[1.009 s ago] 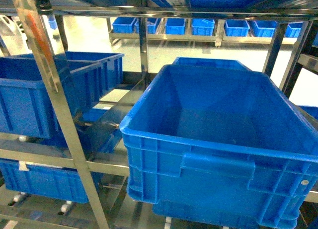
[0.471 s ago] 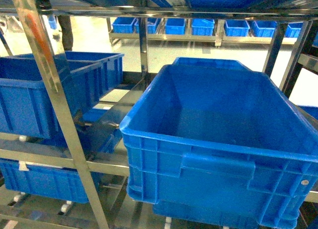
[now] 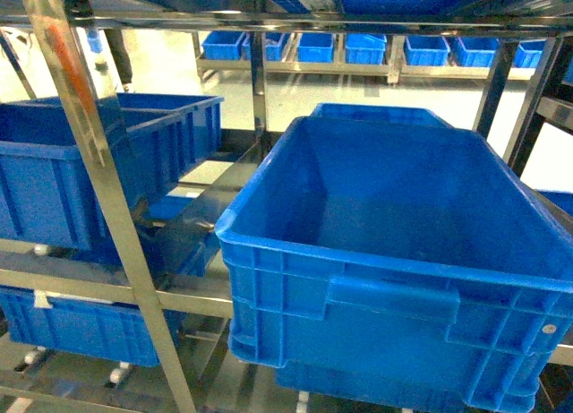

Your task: Pick red block from blue box to shelf

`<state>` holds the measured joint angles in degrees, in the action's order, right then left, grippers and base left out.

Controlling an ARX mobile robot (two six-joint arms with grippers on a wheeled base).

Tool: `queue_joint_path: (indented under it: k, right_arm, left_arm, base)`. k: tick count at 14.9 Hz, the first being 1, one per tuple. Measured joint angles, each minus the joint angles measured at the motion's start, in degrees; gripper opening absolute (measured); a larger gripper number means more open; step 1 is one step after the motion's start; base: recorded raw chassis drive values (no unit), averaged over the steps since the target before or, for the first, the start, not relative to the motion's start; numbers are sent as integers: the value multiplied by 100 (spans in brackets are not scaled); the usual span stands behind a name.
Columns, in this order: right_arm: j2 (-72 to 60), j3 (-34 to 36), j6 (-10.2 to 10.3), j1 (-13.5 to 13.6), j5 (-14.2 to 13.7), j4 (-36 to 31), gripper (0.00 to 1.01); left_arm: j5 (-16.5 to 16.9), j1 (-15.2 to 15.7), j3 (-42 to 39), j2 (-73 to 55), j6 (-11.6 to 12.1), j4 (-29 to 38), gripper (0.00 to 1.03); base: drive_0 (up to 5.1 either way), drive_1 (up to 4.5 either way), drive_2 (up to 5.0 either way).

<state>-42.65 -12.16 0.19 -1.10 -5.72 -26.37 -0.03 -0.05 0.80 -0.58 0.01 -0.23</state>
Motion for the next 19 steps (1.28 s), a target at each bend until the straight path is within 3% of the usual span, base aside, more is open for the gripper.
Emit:
queue_joint_path:
  k: [3, 6, 8, 10, 12, 14, 19]
  right_arm:
    - [-52, -11, 81, -94, 131, 131, 29]
    - [-81, -46, 328, -94, 284, 361, 29]
    - [-378, -109, 579, 177, 555, 101, 29]
    - [-1480, -212, 704, 533, 896, -752, 29]
    - [-2741, -542, 540, 798, 1130, -1790, 29]
    - [-3604, -1071, 306, 896, 1222, -2208, 29]
    - [-4756, -1753, 385, 946, 1237, -2671, 29]
  left_arm:
    - [0, 0, 0, 0, 0, 0, 98]
    - [0, 0, 0, 0, 0, 0, 98]
    - [0, 0, 0, 0, 0, 0, 98]
    - [0, 0, 0, 0, 0, 0, 98]
    - [0, 0, 0, 0, 0, 0, 98]
    - [-2, 0, 0, 0, 0, 0, 98]
    - [0, 0, 0, 0, 0, 0, 98]
  base:
    - [0, 0, 0]
    - [0, 0, 0]
    - [0, 0, 0]
    - [0, 0, 0]
    - [0, 0, 0]
    - [0, 0, 0]
    - [0, 0, 0]
